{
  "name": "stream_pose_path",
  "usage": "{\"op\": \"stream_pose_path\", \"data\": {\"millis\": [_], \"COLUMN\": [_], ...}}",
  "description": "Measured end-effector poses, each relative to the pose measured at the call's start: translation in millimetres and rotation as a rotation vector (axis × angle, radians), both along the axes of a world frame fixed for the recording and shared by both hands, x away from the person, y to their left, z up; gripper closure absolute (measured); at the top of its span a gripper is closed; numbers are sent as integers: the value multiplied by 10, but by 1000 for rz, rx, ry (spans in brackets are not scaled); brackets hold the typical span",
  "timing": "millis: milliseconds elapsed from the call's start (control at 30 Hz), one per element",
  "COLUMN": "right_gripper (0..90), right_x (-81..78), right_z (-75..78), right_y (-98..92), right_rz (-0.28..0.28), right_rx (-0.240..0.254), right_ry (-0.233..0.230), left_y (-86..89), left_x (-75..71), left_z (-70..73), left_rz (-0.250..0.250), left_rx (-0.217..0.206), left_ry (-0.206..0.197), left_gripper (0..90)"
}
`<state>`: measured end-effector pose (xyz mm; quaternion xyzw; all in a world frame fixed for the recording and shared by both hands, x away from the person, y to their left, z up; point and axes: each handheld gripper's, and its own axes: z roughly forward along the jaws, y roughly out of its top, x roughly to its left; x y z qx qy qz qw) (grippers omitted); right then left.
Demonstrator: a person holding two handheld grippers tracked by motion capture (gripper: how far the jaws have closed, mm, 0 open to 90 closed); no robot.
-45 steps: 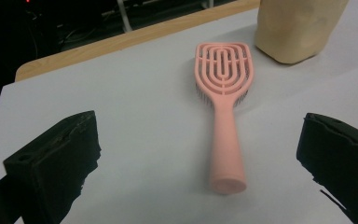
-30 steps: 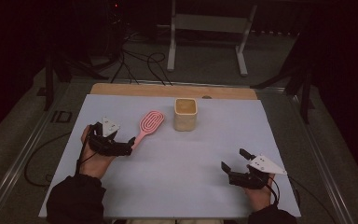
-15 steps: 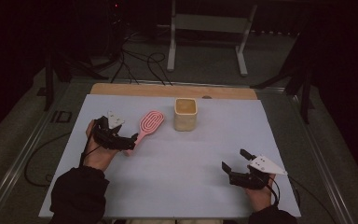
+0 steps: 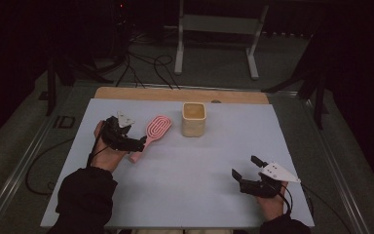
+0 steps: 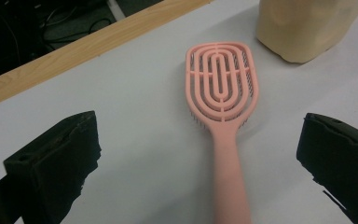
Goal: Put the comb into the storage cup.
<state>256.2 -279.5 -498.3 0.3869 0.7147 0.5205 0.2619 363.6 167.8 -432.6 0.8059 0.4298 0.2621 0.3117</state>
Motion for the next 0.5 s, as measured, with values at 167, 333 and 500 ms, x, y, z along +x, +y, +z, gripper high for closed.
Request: {"op": "stream_pose_path", "data": {"millis": [167, 333, 500], "right_gripper": [101, 101, 101], "right_x": [2, 4, 4], "right_z": [-1, -3, -1], "right_y": [-2, 2, 3], "right_rz": [-1, 2, 1], "right_rx": [1, -3, -5], "right_ry": [1, 1, 1], "left_y": [-27, -49, -55], "left_x": [70, 148, 191], "left_z": [-6, -47, -79], "left_rz": [-7, -8, -3], "left_rx": [10, 29, 42], "left_ry": [30, 70, 100], "left_gripper": [1, 1, 1]}}
